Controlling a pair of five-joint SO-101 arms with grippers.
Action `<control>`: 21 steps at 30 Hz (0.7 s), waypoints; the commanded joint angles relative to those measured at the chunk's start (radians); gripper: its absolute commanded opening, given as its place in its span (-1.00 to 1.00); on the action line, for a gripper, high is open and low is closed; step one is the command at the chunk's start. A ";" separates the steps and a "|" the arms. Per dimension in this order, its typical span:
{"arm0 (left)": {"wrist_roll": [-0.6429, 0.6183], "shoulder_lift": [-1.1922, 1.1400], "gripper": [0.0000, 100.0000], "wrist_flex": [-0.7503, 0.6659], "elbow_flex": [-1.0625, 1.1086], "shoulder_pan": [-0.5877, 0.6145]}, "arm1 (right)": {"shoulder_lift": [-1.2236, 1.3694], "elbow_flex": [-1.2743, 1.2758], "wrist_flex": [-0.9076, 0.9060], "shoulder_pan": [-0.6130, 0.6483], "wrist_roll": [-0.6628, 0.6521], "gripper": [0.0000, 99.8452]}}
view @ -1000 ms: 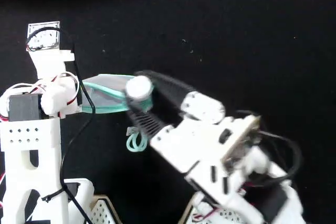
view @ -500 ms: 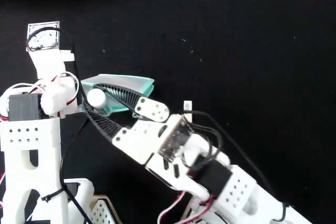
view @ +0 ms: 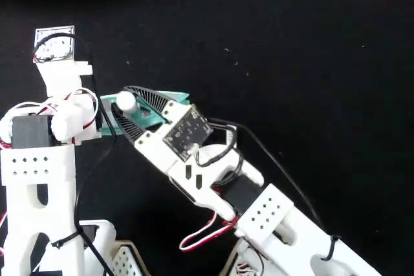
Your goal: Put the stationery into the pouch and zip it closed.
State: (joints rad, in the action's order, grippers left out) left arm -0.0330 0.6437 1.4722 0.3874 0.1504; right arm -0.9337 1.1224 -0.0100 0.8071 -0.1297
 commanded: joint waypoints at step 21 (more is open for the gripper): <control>-0.005 -0.012 -0.94 -0.012 0.004 0.012 | -0.071 -0.897 -1.071 -0.086 -0.017 -0.52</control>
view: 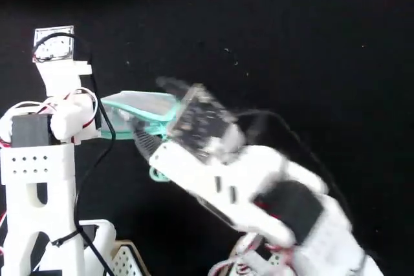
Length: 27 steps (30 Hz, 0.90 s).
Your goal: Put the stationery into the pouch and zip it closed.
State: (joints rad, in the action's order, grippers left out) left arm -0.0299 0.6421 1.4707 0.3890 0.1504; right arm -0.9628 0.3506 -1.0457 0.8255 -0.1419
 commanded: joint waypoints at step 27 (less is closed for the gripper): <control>-0.006 -0.011 -0.94 -0.011 0.002 0.012 | 1.145 -0.045 -0.051 -0.641 0.104 -0.52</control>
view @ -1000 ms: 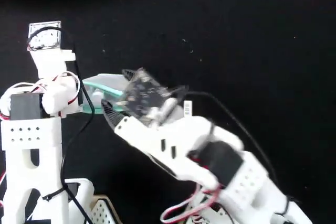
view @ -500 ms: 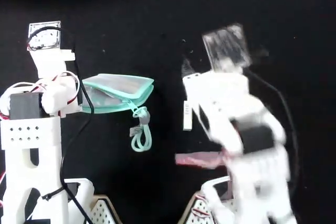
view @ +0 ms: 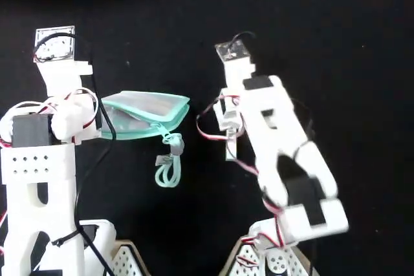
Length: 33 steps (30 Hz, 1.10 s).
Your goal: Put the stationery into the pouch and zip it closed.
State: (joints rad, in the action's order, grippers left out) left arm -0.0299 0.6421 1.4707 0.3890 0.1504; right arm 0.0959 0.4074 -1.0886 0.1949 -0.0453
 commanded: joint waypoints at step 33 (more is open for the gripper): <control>-0.006 -0.011 -0.94 -0.011 0.004 0.012 | 0.166 -0.361 -0.347 -0.115 -0.293 -0.91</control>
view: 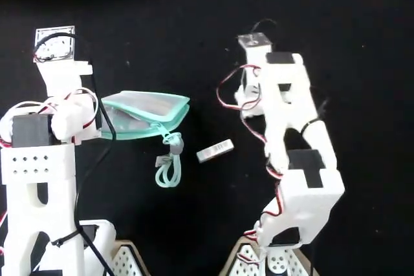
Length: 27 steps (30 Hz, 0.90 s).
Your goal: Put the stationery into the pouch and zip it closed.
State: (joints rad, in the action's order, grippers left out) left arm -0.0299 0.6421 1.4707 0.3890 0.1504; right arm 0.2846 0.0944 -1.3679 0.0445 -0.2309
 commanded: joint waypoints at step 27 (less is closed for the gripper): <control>-0.006 -0.011 -0.94 -0.011 0.004 0.012 | -0.371 0.450 0.110 0.265 0.005 -0.69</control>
State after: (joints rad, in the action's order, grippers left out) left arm -0.0299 0.6421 1.4707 0.3890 0.1504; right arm -0.1174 0.6237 -1.1761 0.2532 -0.1834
